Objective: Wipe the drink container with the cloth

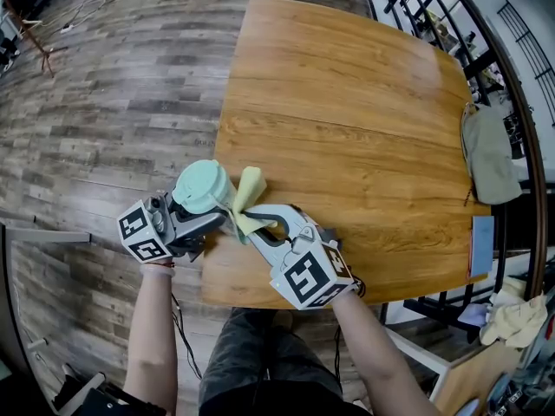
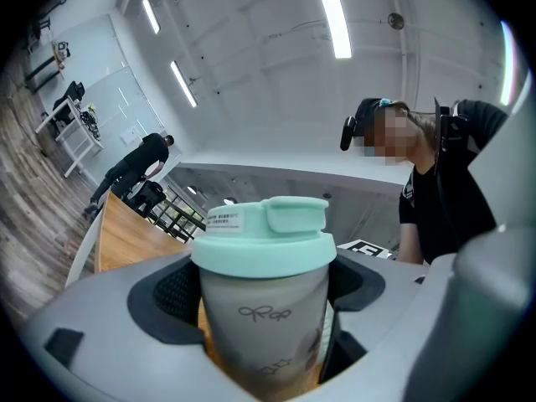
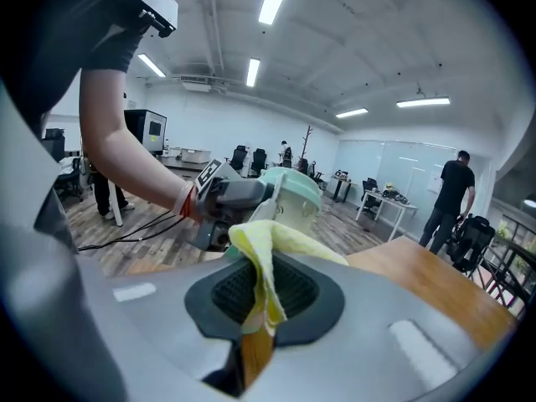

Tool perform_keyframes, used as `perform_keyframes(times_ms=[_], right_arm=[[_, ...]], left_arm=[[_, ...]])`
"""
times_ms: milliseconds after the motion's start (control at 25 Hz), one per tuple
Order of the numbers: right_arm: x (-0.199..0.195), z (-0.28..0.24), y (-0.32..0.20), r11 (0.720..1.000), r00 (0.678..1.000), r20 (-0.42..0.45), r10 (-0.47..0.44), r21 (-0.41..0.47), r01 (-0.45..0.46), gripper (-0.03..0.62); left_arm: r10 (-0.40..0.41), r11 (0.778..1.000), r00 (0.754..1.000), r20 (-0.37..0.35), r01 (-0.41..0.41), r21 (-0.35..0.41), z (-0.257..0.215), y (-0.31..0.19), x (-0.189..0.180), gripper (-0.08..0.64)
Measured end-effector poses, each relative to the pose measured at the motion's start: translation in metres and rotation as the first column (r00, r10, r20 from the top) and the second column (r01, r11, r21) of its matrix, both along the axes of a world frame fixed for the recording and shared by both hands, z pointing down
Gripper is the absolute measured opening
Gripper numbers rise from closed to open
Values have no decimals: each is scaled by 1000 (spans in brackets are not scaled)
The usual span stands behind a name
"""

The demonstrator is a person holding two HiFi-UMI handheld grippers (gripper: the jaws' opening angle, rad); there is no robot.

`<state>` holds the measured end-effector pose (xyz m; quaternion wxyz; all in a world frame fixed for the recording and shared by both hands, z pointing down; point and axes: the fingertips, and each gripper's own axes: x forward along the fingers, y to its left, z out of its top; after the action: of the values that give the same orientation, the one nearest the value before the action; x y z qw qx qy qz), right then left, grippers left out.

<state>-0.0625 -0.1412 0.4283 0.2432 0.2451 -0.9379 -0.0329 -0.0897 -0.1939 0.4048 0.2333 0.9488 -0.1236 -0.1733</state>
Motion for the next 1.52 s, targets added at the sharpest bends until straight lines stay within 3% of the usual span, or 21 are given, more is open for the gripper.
perform_keyframes(times_ms=[640,840,1160,1280,1520], right_arm=[[7,51,27,984,1000,17,20,-177,-17,25],[12,66,36,977,1000,-30,1,-213,-8,25],[31,14,8,987,988,94,120,-118,-109,25],[27,-12,-4,992,982,154,109,-76,-98,25],[20,-35,-15,998,985,162,59,-34,-54,25]], left_arm=[[25,999,997,-72,-28,-34,3,-7,-9,417],[45,998,996,-83,-48,-35,2,-8,-2,417],[72,995,992,-102,-79,-67,1,-16,12,417],[153,988,984,-95,-155,-16,-1,-6,17,417],[320,943,946,-57,-313,112,-10,17,23,417]])
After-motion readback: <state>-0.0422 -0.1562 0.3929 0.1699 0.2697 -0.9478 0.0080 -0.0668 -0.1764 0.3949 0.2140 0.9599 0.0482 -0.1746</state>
